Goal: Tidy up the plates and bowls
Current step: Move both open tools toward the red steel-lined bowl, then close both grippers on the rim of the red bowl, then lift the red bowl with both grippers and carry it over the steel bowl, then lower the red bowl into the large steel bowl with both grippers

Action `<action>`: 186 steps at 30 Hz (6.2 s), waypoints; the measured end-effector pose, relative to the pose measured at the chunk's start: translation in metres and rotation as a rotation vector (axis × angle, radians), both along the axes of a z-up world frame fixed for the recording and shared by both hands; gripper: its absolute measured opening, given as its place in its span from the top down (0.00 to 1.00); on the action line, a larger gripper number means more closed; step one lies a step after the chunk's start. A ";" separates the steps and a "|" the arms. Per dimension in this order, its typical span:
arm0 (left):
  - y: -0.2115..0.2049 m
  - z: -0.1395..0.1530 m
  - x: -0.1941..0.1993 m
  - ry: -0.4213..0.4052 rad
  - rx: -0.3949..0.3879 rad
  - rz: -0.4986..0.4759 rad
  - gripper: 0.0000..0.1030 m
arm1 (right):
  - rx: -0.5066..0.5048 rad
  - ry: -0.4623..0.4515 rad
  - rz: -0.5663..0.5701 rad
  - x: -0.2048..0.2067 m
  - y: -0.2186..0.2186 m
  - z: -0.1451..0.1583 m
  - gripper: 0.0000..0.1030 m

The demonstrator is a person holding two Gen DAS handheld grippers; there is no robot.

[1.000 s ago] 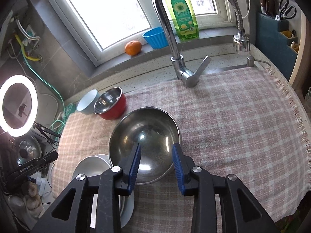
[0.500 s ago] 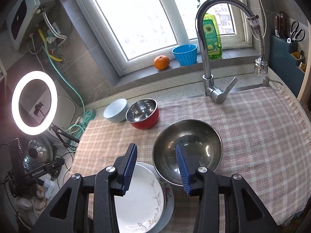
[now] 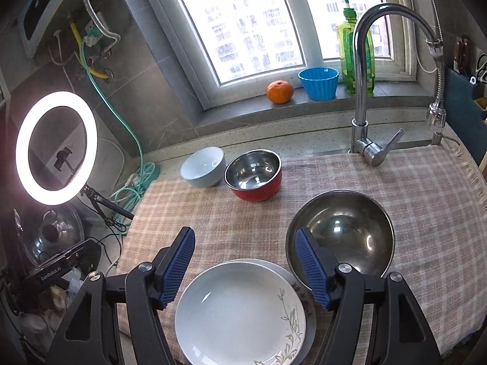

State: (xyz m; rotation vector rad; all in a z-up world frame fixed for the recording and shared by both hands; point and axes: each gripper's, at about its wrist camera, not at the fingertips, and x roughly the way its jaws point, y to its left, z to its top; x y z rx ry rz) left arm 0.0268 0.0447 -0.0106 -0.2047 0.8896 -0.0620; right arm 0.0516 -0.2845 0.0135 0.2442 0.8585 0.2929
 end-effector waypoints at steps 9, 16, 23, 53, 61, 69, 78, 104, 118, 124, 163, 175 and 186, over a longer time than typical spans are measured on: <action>-0.016 0.012 0.015 -0.014 0.008 0.000 0.60 | 0.017 -0.015 0.039 0.016 -0.005 0.010 0.37; -0.047 0.042 0.033 -0.034 -0.065 0.008 0.60 | 0.062 -0.033 0.140 0.046 -0.022 0.037 0.37; -0.083 0.064 0.063 -0.040 -0.084 0.006 0.60 | 0.158 0.055 0.250 0.093 -0.024 0.050 0.43; -0.107 -0.073 0.225 0.318 -0.215 -0.142 0.79 | 0.065 0.394 0.044 0.251 0.000 -0.090 0.83; -0.110 -0.080 0.232 0.331 -0.199 -0.151 0.81 | 0.020 0.423 0.036 0.260 0.005 -0.105 0.84; -0.113 -0.090 0.239 0.356 -0.201 -0.153 0.82 | 0.002 0.442 0.030 0.263 0.003 -0.115 0.84; -0.116 -0.097 0.240 0.363 -0.190 -0.164 0.90 | 0.015 0.470 0.032 0.261 0.002 -0.127 0.91; -0.116 -0.085 0.233 0.323 -0.184 -0.170 0.96 | 0.033 0.451 0.039 0.246 0.002 -0.112 0.95; -0.119 -0.051 0.208 0.267 -0.195 -0.193 0.96 | 0.067 0.404 0.048 0.220 -0.006 -0.076 0.95; -0.126 -0.038 0.196 0.245 -0.195 -0.214 0.96 | 0.083 0.390 0.040 0.204 -0.016 -0.065 0.95; -0.239 -0.027 0.128 0.271 -0.178 -0.471 0.96 | 0.087 0.389 -0.118 0.092 -0.130 -0.061 0.95; -0.258 -0.054 0.119 0.317 -0.106 -0.491 0.96 | 0.060 0.438 -0.132 0.083 -0.139 -0.091 0.95; -0.267 -0.065 0.115 0.322 -0.045 -0.502 0.96 | -0.007 0.456 -0.113 0.086 -0.135 -0.103 0.95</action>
